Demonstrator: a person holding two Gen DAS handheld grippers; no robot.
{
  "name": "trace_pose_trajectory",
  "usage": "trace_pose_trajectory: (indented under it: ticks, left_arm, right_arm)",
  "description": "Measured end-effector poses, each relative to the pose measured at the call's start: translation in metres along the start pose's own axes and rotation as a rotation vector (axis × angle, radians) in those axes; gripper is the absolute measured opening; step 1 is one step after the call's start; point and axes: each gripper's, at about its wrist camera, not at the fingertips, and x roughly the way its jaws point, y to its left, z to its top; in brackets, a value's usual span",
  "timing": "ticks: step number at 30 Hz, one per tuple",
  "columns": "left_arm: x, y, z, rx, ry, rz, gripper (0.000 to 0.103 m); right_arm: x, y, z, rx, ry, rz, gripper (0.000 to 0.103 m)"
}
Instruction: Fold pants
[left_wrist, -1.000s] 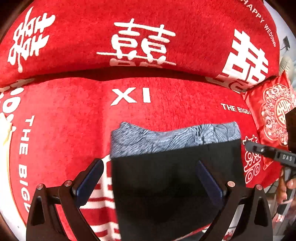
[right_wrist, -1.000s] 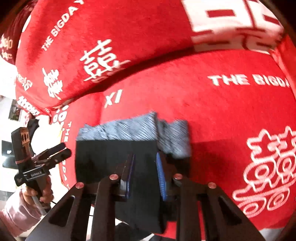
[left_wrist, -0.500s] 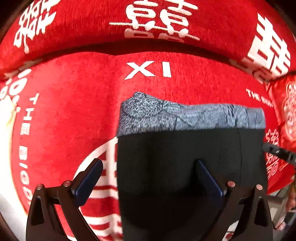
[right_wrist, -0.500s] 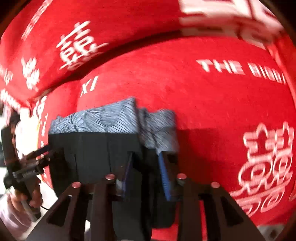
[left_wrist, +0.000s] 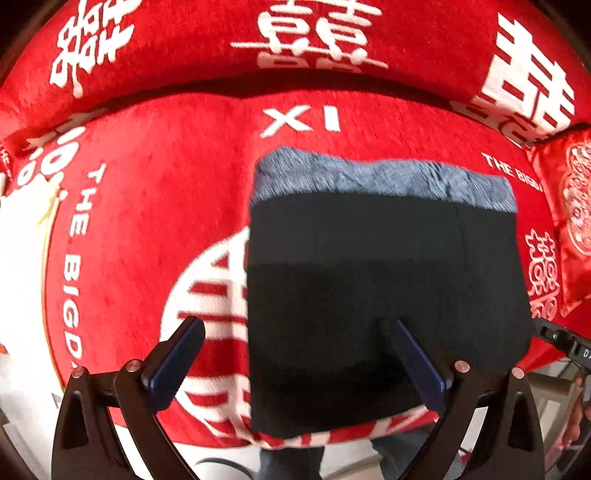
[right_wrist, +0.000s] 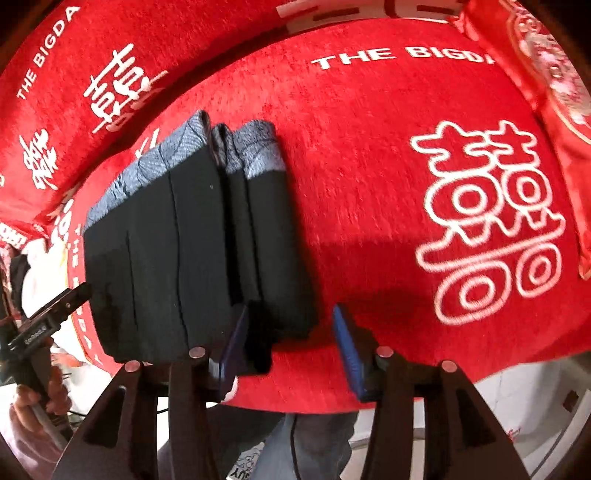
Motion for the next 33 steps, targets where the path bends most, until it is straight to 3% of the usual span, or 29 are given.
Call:
trace_pose_trajectory:
  ticks: [3,4,13,21,27,33]
  left_arm:
    - [0.0,-0.005,-0.01,0.027,0.02,0.011,0.101]
    - [-0.001,-0.006,-0.014,0.034,0.026,0.006,0.101]
    - [-0.04,-0.014,-0.047,0.094,-0.013,-0.026,0.101]
    - [-0.07,-0.015,-0.065,0.13,-0.015,-0.038,0.102]
    - [-0.096,-0.005,-0.068,0.095,-0.006,-0.206,0.102]
    - [-0.148,0.0,-0.067,0.06,-0.105,-0.408,0.102]
  right_arm:
    - [-0.007,0.0,-0.008,0.025,0.003,0.005,0.073]
    - [-0.01,0.002,-0.012,0.021,-0.001,0.0,0.075]
    - [-0.033,0.026,-0.047,-0.014,-0.014,-0.084,0.085]
    - [-0.052,0.056,-0.074,-0.035,-0.015,-0.073,0.086]
    - [-0.07,0.066,-0.085,-0.031,-0.023,-0.063,0.086]
    - [-0.088,0.074,-0.085,-0.055,-0.054,-0.02,0.086]
